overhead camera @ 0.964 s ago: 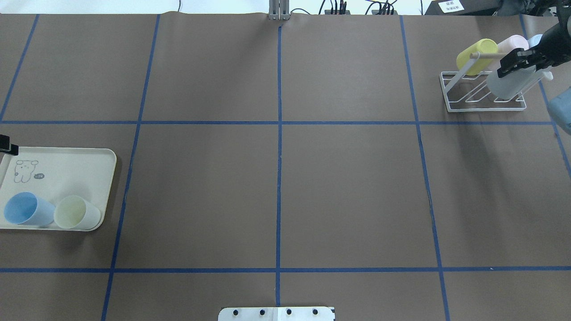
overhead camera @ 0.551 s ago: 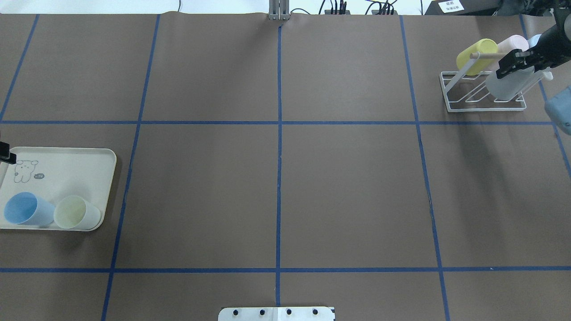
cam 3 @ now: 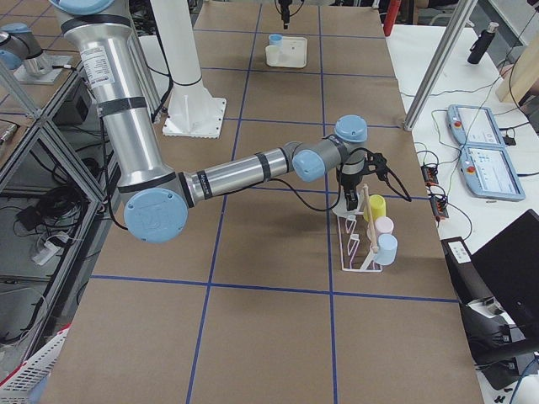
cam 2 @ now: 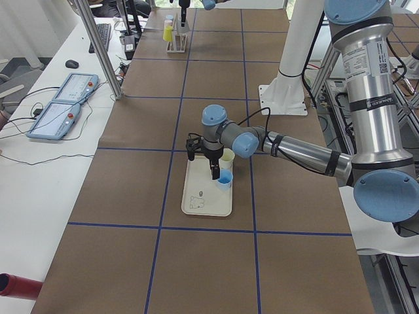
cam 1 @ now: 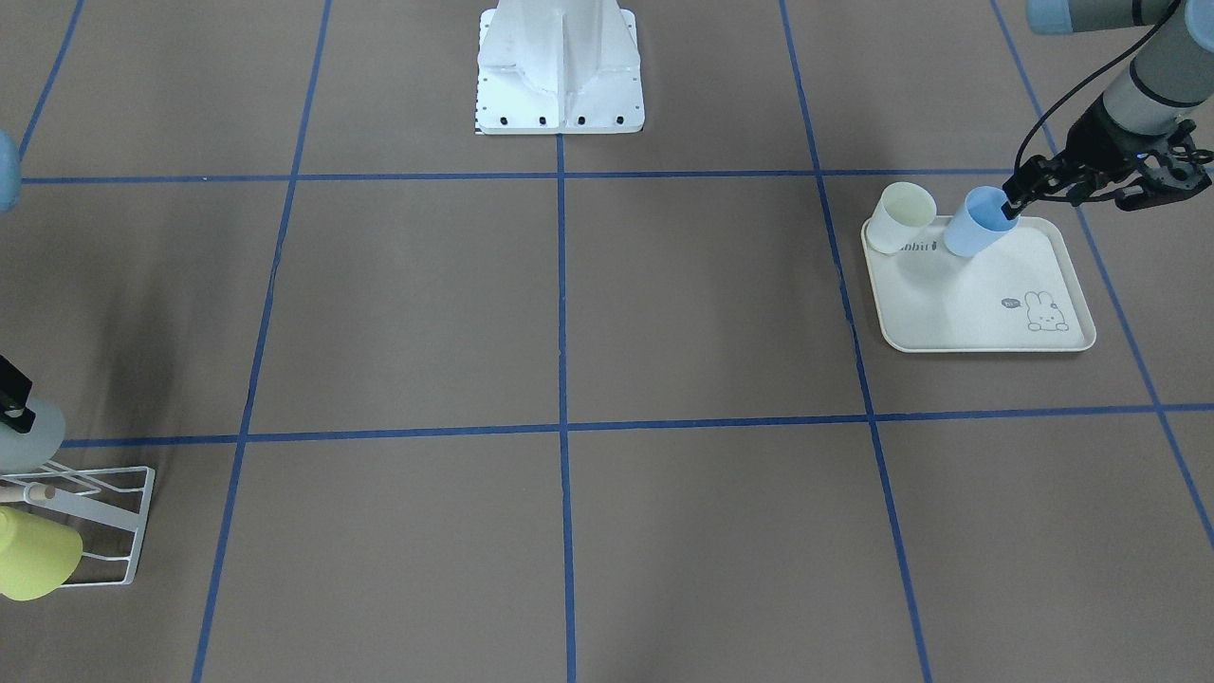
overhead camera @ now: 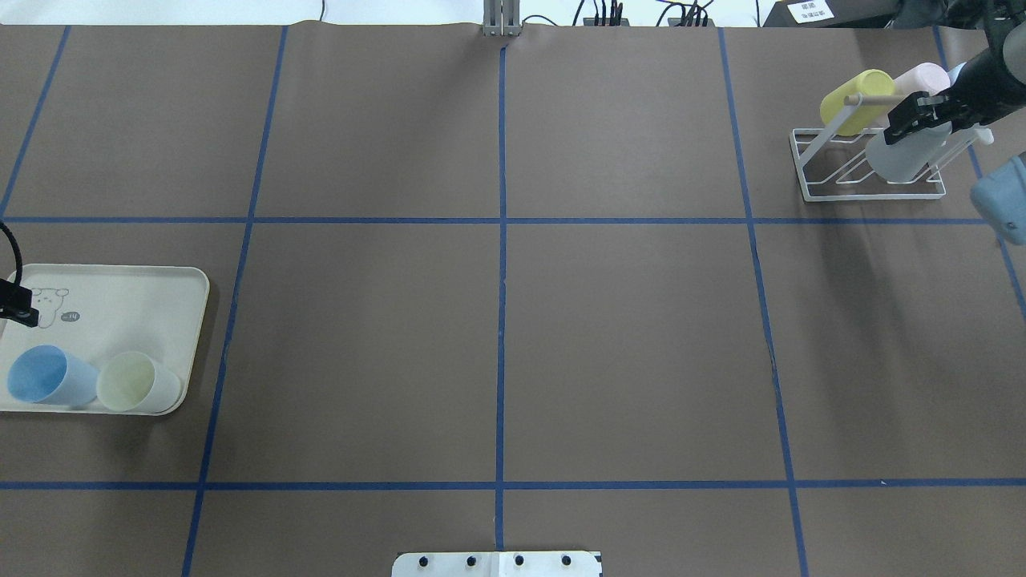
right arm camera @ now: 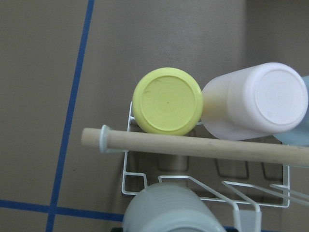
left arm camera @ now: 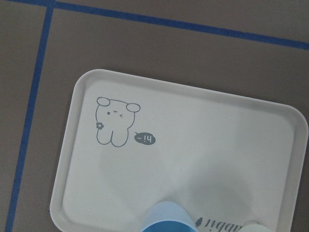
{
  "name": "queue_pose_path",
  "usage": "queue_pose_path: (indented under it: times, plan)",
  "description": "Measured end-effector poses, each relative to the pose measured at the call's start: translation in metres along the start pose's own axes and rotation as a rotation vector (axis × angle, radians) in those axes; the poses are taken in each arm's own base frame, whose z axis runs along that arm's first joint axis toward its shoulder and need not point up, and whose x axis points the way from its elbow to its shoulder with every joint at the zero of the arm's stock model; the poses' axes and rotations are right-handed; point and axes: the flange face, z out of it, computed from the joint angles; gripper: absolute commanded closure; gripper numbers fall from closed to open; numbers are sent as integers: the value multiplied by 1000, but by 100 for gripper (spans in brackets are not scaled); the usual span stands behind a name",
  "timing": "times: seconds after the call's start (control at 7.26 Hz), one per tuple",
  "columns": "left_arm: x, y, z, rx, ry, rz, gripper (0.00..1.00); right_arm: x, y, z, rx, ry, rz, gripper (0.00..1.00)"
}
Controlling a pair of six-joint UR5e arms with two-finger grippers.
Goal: Transfer IKEA cup to right arm and place on rack
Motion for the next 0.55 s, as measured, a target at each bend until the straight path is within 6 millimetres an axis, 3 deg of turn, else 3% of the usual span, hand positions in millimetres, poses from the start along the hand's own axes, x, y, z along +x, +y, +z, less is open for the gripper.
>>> queue_pose_path:
  times: [0.55]
  plan:
    - [-8,20,34,-83,-50,12,0,-17,-1,-18,11,-39,-17,2]
